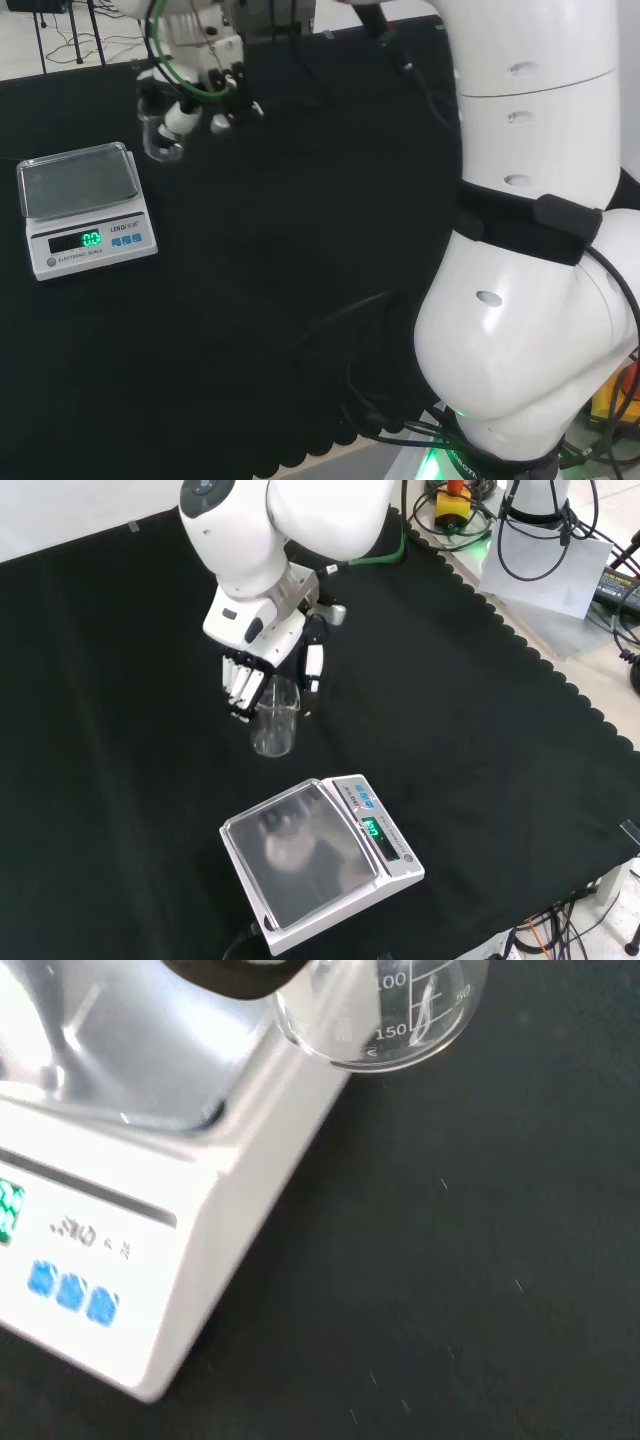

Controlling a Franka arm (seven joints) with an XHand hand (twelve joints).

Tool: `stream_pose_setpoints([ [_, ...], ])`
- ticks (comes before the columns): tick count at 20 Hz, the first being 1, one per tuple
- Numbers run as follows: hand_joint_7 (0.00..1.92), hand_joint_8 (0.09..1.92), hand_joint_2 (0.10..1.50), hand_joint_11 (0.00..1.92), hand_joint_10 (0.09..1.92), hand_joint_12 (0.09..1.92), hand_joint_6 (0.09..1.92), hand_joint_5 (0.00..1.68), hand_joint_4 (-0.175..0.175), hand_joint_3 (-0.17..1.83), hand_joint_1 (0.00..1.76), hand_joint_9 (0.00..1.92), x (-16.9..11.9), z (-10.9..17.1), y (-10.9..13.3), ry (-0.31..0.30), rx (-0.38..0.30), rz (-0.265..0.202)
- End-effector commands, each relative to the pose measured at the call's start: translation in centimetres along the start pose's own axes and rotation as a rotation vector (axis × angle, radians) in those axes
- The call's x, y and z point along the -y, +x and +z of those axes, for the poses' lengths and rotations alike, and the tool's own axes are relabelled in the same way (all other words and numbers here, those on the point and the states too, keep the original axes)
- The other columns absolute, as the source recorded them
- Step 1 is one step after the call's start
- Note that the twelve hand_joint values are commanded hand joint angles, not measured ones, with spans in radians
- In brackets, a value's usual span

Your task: Put the beaker on the electronic balance.

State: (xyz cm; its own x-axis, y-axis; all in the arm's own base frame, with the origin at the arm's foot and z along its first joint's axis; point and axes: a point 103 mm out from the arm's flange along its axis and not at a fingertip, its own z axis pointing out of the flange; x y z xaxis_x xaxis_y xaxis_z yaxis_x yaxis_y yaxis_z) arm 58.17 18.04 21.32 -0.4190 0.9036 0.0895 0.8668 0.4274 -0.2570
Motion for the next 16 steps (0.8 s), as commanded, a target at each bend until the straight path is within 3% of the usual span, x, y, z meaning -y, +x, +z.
stream_pose_setpoints([
  [1, 0.62, 1.39, 1.17, 0.90, 1.05, 1.23, 1.42, 0.53, -0.073, -0.17, 1.03, 0.92, -5.5, -0.9, 7.1, 0.038, 0.025, -0.105],
  [7, 0.62, 1.39, 1.17, 0.90, 1.05, 1.23, 1.42, 0.54, -0.076, -0.17, 1.03, 0.92, -6.9, 0.6, 9.8, 0.069, 0.037, -0.154],
  [16, 0.62, 1.39, 1.17, 0.90, 1.05, 1.23, 1.41, 0.55, -0.076, -0.17, 1.03, 0.92, -7.2, 2.0, 9.8, 0.088, 0.025, -0.148],
])
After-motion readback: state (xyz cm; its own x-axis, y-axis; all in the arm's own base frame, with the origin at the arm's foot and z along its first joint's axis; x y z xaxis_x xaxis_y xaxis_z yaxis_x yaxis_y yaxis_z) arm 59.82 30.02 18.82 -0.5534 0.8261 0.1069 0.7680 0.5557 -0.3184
